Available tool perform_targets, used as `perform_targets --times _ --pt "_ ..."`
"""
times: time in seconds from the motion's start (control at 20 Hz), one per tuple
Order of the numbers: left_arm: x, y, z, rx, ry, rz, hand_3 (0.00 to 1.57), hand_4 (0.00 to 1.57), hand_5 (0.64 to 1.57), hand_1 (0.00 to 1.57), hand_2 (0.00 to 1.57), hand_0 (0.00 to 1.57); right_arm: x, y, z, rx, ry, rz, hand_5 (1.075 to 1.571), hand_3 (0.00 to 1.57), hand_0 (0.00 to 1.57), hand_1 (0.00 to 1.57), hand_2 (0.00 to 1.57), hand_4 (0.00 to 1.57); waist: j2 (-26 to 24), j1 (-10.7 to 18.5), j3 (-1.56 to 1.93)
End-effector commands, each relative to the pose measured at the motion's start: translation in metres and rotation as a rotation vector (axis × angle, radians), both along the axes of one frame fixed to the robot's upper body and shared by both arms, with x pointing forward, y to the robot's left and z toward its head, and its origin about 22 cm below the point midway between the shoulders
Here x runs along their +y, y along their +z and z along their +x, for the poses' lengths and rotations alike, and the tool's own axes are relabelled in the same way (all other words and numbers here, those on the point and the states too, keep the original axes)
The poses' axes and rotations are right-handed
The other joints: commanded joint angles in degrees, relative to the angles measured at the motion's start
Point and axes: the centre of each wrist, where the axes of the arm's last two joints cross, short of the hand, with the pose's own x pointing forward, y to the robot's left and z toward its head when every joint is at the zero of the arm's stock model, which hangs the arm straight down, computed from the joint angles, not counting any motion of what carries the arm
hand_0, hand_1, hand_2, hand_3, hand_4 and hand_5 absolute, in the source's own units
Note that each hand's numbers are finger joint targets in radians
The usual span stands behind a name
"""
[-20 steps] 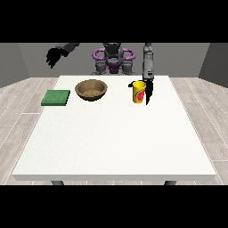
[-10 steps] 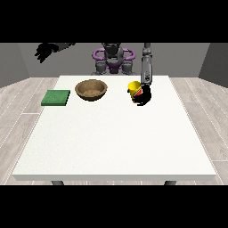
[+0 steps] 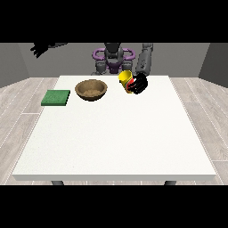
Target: Pick the cup and pour the ball into the bowl, then pick the bowl and place it on the pad
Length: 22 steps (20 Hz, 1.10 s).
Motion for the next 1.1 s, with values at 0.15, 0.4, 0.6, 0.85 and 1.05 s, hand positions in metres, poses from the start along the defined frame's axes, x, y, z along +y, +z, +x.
perform_targets --times 0.15,0.4,0.6,0.85,1.05 --pt "-0.040 0.001 0.009 0.027 0.044 0.475 1.57 1.45 1.531 1.37 1.57 1.37 0.001 -0.025 0.003 0.086 0.026 0.001 1.561 0.15 0.00 0.00 0.00 0.67 -4.55 -0.77 0.09" --pt "-0.118 0.003 0.007 0.065 -0.013 0.620 1.57 1.45 1.531 1.37 1.57 1.37 -0.032 -0.052 -0.007 0.149 -0.048 0.034 1.559 0.07 0.00 0.00 0.00 0.69 -7.36 2.65 0.00" --pt "-0.138 0.034 0.026 0.094 -0.014 0.792 1.57 1.47 1.531 1.36 1.57 1.36 -0.032 -0.064 -0.007 0.180 -0.057 0.048 1.556 0.00 0.00 0.00 0.00 0.68 -8.10 3.42 -0.07" --pt "-0.166 0.033 0.015 0.100 0.029 0.986 1.57 1.36 1.563 1.35 1.57 1.35 -0.045 -0.058 0.002 0.191 -0.034 0.065 1.554 0.13 0.00 0.00 0.00 0.69 -10.23 1.83 -0.11" --pt "-0.188 0.077 0.035 0.011 0.094 1.205 1.57 1.10 1.570 1.47 1.57 1.47 -0.024 -0.070 0.008 0.176 -0.029 0.040 1.556 0.25 0.00 0.00 0.00 0.70 -9.51 2.21 -0.10"
